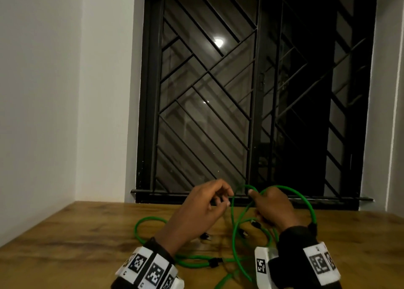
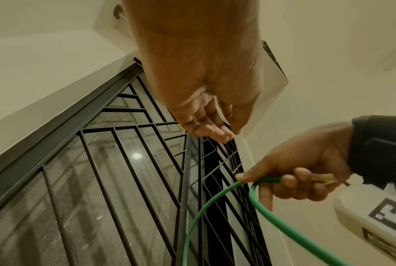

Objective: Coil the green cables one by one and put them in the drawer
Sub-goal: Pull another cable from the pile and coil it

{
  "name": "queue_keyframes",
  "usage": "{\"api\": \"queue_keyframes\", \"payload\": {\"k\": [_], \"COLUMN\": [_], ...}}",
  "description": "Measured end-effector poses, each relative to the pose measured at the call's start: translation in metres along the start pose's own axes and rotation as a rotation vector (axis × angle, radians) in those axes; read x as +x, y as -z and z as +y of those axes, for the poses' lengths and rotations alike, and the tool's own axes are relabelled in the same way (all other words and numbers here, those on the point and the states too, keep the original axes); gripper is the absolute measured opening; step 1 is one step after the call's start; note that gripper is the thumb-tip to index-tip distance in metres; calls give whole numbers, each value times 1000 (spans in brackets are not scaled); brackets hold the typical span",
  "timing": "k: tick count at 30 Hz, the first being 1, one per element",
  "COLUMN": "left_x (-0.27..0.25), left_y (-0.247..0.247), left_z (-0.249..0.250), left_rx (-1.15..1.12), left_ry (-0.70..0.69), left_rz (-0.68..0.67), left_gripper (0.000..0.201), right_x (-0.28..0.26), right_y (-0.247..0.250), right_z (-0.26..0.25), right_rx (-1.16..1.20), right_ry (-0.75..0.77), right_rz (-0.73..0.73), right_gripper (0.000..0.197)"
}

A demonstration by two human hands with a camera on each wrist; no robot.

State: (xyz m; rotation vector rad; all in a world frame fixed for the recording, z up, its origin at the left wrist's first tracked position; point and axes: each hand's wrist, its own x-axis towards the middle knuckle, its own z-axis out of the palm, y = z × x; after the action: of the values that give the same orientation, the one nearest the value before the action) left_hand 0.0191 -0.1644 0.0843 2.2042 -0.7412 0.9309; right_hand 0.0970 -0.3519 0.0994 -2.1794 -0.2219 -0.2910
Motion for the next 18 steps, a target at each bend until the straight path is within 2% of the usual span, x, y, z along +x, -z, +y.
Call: {"api": "queue_keyframes", "payload": {"k": [3,9,11,12,14,18], "left_x": [1,3,3,3,2,3], "left_y": [1,6,8,9,10,14], "left_z": [-3,-6,-6,-5,-3,-2], "left_rx": [-1,-27,-59,-84,-122,-233], "left_ry": [-14,-17,-22,-27,-39,7], "left_rz": [40,164,181,178,191,225], "left_gripper": [12,9,6,3,13,28], "right_x": [-13,-18,-23,-25,-27,-24], "right_y": [5,3,-1,-3,-8,-18], "right_z": [-6,-33,-38,-39,-41,-40], "right_rx": [2,704,837,864,909,907], "right_ry": [-76,-21,24,62,142,272], "right_rz": [-247,-396,-450,-468,-510,-520], "right_gripper": [56,23,25,29,30,18]}}
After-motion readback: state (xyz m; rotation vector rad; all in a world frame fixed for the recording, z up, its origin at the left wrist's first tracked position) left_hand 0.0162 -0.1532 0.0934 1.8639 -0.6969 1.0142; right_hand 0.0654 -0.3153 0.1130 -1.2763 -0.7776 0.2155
